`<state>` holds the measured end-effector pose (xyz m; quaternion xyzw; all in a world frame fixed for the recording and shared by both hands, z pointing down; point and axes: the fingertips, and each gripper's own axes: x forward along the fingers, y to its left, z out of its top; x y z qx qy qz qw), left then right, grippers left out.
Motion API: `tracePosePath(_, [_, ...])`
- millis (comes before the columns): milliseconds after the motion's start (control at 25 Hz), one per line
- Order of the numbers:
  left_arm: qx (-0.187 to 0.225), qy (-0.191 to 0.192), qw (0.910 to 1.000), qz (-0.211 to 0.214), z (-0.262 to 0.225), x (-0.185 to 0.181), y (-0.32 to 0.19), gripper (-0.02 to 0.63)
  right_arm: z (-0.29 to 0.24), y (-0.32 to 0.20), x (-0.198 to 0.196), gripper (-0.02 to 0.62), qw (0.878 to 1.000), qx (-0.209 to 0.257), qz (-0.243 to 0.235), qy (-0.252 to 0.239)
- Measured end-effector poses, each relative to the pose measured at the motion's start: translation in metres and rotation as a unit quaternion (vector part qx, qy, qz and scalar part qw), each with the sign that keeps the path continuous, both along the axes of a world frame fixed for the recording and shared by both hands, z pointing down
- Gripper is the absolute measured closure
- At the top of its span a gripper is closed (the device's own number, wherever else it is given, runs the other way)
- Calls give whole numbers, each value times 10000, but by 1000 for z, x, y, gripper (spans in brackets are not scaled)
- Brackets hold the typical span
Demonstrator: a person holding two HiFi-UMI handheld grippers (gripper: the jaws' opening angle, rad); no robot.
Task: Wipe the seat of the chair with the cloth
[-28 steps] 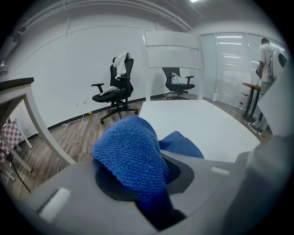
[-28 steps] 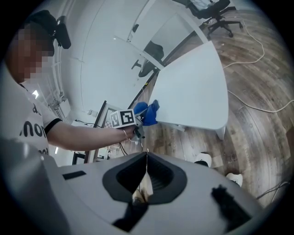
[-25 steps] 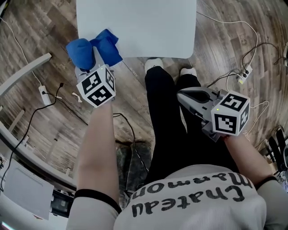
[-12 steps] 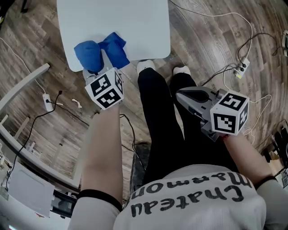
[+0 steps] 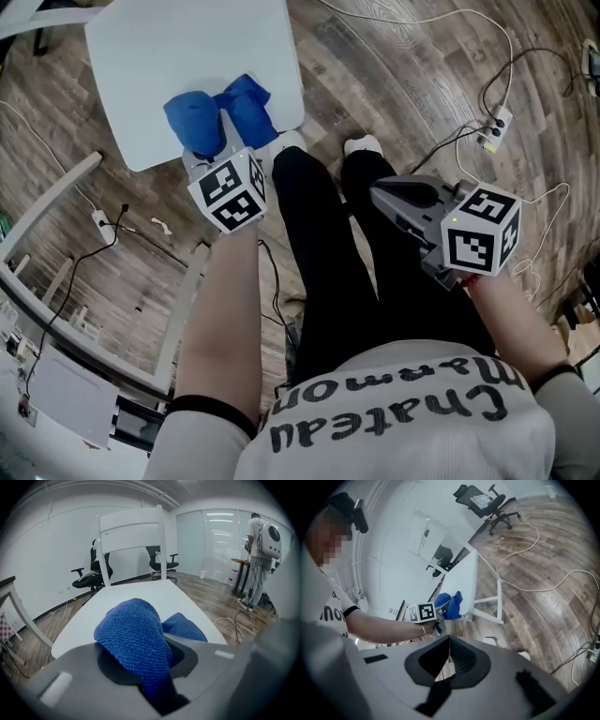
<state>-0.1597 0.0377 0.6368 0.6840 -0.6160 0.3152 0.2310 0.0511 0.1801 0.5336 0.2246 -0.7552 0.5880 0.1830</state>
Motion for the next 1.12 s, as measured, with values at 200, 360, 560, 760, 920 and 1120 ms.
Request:
tracePosePath(200, [-118, 41, 9996, 262, 0, 43, 3, 522, -7, -4, 26, 578, 9998, 73, 177, -31])
tracePosePath(360, [-204, 72, 9988, 433, 2, 78, 3, 522, -8, -7, 48, 578, 9993, 129, 354, 4])
tracePosePath(560, [-552, -183, 9938, 950, 1, 116, 10, 508, -20, -13, 70, 578, 9977, 268, 616, 48])
tracePosePath(760, [-873, 139, 9865, 1376, -20, 165, 36, 500, -51, -28, 87, 578, 9940, 607, 909, 101])
tracePosePath(920, [-760, 758, 9781, 1786, -65, 216, 36, 499, -83, -58, 96, 578, 9888, 1029, 1082, 74])
tracePosePath(1120, [-390, 2120, 9517, 2185, -174, 254, 20, 497, -140, -88, 100, 578, 9816, 1716, 799, 245])
